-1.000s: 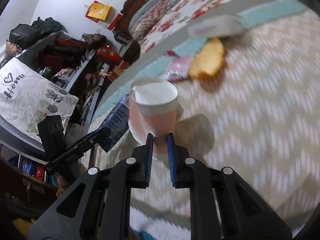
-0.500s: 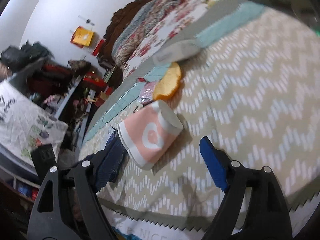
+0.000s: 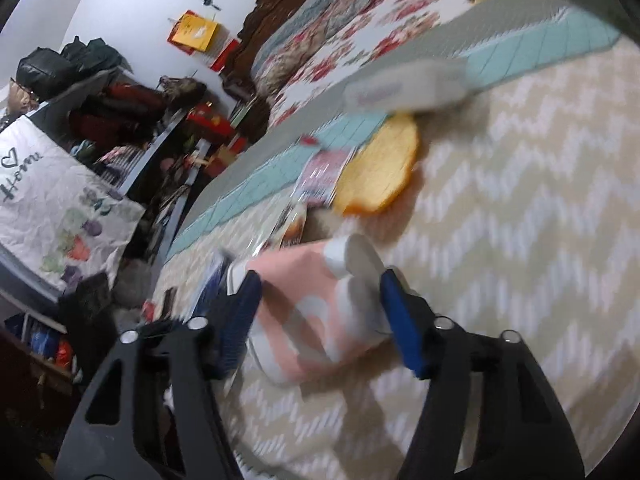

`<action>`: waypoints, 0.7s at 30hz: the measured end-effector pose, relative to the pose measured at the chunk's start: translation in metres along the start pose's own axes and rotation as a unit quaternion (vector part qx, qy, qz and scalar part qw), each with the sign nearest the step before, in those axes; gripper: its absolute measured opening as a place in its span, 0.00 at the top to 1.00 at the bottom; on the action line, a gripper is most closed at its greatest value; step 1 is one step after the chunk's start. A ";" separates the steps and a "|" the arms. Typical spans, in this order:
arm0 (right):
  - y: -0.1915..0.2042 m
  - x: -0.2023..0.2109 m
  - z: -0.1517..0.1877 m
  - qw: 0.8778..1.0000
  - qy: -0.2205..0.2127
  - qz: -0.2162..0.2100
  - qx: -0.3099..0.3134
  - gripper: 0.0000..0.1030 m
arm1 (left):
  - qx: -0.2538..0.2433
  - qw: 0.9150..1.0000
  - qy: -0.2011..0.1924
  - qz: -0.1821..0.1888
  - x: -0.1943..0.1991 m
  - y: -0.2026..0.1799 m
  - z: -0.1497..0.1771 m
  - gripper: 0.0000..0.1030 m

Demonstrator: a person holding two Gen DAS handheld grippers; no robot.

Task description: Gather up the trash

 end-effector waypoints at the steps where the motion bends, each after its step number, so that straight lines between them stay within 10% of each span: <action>1: -0.002 0.003 0.006 1.000 -0.001 -0.001 -0.002 0.43 | 0.006 1.000 -0.005 0.012 0.004 0.000 0.000 0.50; 10: 0.015 0.034 0.077 0.998 0.029 -0.022 0.055 0.53 | -0.029 0.997 -0.035 0.070 0.019 -0.032 -0.013 0.50; 21: 0.012 0.024 0.021 0.996 0.001 0.015 0.092 0.34 | -0.010 1.000 -0.007 0.023 0.010 -0.017 -0.003 0.50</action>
Point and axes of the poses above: each gripper's, at about its wrist camera, not at the fingertips, and x roughly against the way its jaws point, y to its left, z to its underside, the point moved 6 cm from there along -x, roughly the way its jaws point, and after that the axes turned 13 degrees about -x, right-handed, at the moved point
